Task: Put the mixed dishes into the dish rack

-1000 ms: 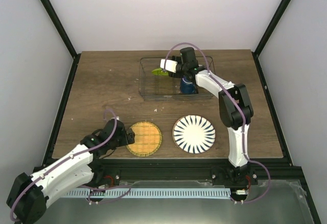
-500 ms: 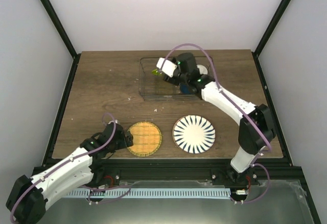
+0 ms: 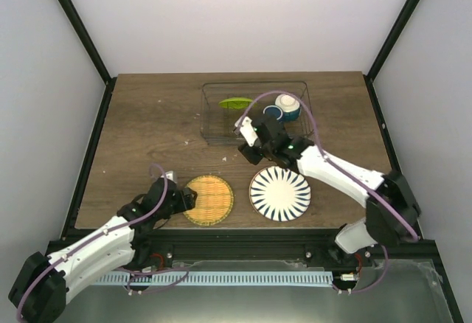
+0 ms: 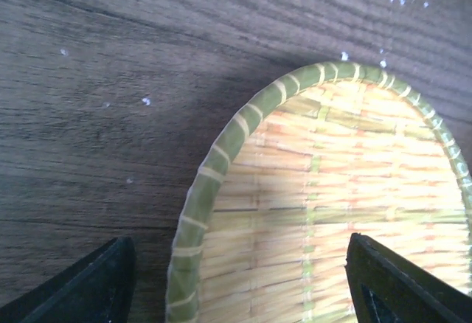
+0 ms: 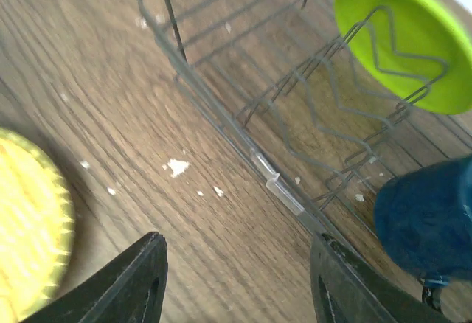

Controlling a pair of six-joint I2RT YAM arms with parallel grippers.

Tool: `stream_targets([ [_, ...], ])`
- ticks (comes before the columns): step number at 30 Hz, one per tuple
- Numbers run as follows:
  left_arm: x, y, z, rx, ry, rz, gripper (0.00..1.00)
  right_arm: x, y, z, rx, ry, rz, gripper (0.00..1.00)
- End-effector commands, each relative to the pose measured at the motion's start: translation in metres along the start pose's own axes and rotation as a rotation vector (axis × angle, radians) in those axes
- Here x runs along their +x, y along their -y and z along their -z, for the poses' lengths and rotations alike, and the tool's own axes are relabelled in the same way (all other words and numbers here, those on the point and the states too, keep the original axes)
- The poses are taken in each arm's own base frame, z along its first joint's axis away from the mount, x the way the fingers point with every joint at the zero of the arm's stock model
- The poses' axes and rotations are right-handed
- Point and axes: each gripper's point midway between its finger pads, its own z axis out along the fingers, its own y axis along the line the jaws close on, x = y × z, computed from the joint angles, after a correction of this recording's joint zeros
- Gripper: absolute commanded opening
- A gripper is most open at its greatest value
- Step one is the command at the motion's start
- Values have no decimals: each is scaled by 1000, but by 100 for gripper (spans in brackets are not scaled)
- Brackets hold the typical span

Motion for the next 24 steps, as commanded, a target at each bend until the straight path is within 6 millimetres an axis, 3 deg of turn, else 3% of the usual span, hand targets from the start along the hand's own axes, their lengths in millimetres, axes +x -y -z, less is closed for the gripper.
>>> stream_targets([
  [1, 23, 1, -7, 59, -82, 27, 75, -26, -6, 50, -56, 135, -203, 55],
  [7, 29, 2, -10, 84, -103, 19, 52, -5, -19, 70, -120, 126, -335, 60],
  [17, 29, 5, -8, 115, -86, 14, 1, 30, -25, 89, -117, 105, -428, 65],
  [24, 12, 29, 6, 207, -38, 0, 0, 38, -41, 96, -206, 130, -504, 81],
])
